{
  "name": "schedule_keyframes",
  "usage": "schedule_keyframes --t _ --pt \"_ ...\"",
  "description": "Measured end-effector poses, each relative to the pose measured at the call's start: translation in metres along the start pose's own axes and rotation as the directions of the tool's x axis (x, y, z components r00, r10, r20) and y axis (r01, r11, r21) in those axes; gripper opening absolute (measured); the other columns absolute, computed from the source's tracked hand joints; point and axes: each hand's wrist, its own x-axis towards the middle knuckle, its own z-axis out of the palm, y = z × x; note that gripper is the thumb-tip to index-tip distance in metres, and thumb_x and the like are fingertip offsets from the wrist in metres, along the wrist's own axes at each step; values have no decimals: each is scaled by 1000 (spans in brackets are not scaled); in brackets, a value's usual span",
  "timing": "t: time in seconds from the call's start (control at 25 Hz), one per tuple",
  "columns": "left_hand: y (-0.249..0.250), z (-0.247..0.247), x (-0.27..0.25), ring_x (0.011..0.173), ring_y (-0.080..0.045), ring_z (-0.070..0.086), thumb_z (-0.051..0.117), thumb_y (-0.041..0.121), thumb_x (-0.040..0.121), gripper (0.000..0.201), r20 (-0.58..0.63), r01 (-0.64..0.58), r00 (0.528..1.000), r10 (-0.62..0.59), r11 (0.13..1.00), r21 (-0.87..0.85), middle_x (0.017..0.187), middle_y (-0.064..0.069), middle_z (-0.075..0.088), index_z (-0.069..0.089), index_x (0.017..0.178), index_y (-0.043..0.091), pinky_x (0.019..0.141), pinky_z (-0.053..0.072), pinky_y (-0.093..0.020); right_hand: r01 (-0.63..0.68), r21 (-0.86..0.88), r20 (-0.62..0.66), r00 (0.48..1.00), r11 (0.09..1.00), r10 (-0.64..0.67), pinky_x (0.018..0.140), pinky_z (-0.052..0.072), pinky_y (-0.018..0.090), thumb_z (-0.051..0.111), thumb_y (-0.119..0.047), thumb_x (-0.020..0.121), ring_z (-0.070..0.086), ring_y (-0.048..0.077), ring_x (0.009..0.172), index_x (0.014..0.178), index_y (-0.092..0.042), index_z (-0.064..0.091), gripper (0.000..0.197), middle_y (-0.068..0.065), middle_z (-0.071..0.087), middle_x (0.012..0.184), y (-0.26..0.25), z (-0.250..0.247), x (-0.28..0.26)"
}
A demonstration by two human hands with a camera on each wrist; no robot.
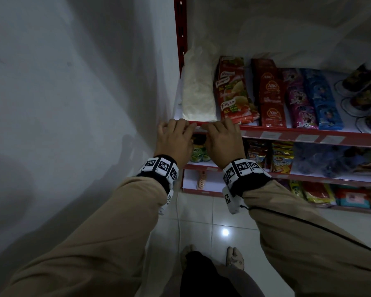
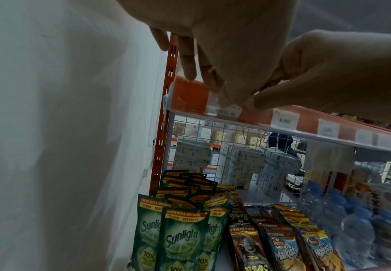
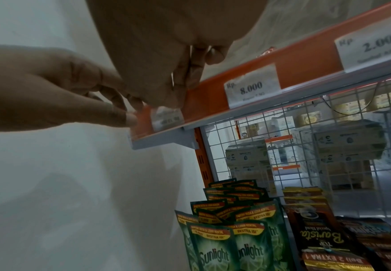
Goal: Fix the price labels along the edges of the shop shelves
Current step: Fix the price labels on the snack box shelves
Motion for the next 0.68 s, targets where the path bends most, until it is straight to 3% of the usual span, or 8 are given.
schedule_keyframes --t 0.28,0.44,0.56,0.68 --pt "0 4 -4 99 -26 52 66 26 73 43 -47 2 999 -2 1000 -2 107 -3 57 60 115 22 89 37 -44 -24 -4 39 999 1000 24 77 40 41 56 -12 80 53 34 97 108 -8 64 29 13 62 106 0 3 2" --pt "-1 2 -7 99 -27 52 66 22 72 45 -30 1 1000 -2 999 -37 107 -4 58 58 116 20 88 36 -44 -48 28 66 997 998 46 78 40 42 57 -21 84 50 34 98 99 -8 66 22 14 58 105 0 6 6" --pt "0 -2 -5 103 -26 51 61 26 78 42 -1 61 998 -61 993 -104 112 -3 58 55 120 20 91 33 -44 -109 231 26 994 967 106 78 43 41 62 -17 84 52 33 94 91 -10 67 11 11 63 96 4 5 11" --pt "1 -5 1 107 -25 48 50 34 89 37 55 168 986 -160 964 -204 115 -1 59 52 123 19 91 29 -41 -232 572 11 961 787 276 72 52 38 65 -11 83 63 23 82 86 -13 66 4 5 69 82 9 0 16"
